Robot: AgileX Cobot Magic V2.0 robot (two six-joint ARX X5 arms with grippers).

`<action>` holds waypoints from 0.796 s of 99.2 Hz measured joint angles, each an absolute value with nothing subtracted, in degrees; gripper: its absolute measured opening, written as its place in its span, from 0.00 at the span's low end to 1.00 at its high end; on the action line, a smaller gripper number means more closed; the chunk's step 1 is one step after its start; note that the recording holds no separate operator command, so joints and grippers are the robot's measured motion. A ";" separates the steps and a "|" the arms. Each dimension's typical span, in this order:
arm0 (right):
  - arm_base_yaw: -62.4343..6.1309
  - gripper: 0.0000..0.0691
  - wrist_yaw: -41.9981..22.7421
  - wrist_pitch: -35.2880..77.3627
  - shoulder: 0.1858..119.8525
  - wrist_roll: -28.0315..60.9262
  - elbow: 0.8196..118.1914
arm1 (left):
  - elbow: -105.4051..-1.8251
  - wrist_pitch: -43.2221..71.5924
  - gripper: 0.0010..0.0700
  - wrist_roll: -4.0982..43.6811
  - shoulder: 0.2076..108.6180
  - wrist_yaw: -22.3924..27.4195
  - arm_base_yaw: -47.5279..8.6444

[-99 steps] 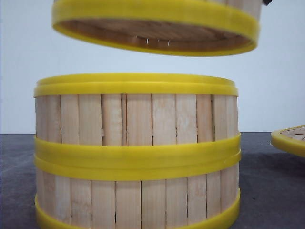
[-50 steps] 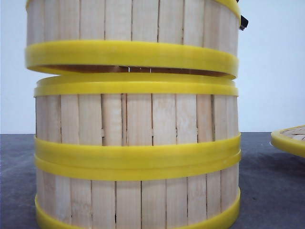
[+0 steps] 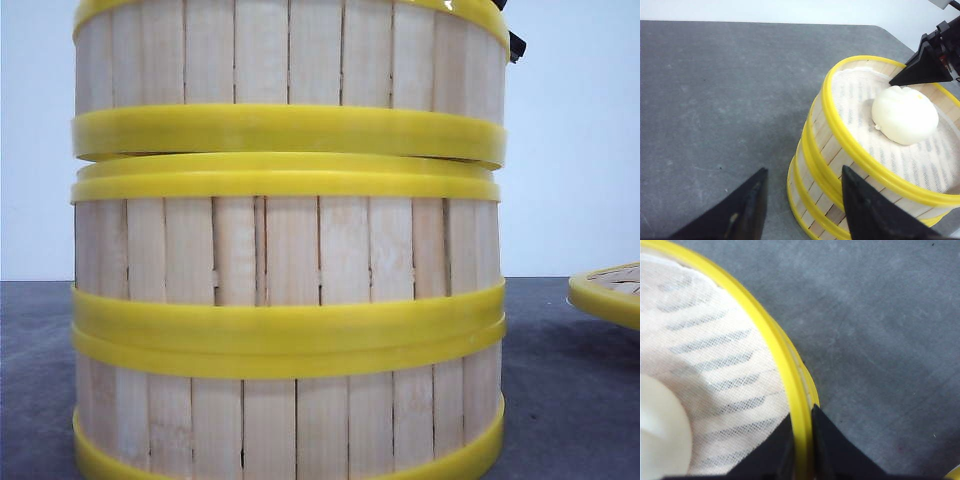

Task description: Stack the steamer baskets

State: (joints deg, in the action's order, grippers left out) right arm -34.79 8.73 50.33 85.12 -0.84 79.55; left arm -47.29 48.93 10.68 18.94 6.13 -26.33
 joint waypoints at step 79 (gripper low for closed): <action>-34.85 0.03 9.48 50.98 87.37 -0.67 79.55 | -47.29 49.01 0.38 10.50 18.94 6.13 -26.33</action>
